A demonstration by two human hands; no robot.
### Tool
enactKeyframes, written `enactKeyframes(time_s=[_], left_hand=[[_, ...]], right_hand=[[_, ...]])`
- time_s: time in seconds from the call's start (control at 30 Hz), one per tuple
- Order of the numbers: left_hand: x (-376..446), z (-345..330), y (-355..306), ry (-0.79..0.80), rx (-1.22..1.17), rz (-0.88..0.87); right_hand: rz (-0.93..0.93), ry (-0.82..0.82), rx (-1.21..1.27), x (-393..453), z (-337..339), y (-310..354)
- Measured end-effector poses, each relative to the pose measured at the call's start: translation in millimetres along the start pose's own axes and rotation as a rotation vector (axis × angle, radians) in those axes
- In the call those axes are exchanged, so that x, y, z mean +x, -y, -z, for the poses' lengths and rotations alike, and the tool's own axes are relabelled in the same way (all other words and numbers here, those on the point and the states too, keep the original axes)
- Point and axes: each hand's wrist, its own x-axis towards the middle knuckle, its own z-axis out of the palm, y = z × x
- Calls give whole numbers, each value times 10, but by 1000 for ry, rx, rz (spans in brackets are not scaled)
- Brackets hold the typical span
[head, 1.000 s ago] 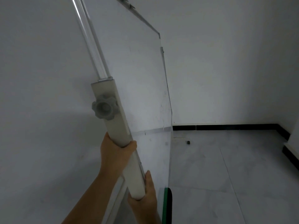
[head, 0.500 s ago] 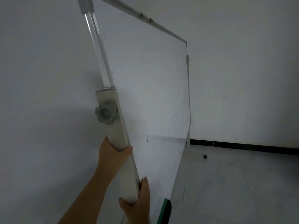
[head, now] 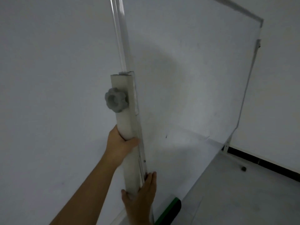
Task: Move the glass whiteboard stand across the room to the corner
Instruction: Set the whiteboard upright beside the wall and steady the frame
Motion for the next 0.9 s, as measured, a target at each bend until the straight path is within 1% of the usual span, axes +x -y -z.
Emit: enactKeyframes(time_s=[0.07, 0.17, 0.27, 0.37, 0.5, 0.6, 0.77, 0.9], left_hand=[[-1, 1, 4, 8, -36, -9], [8, 51, -1, 24, -70, -9], [67, 55, -7, 40, -81, -20], [187, 31, -14, 117, -98, -1], [412, 20, 19, 213, -74, 35], [620, 28, 72, 249, -69, 45], [967, 77, 189, 289, -79, 54], [1121, 64, 295, 296, -116, 56]], right_hand=[[9, 31, -31, -48, -18, -21], [30, 17, -15, -44, -4, -7], [46, 17, -49, 40, 30, 12], [8, 26, -82, 137, 11, 15], [-28, -6, -98, 325, -68, 36], [-50, 17, -128, 466, -163, 40], [-112, 145, -135, 682, -370, 75], [-104, 134, -143, 811, -473, 64]])
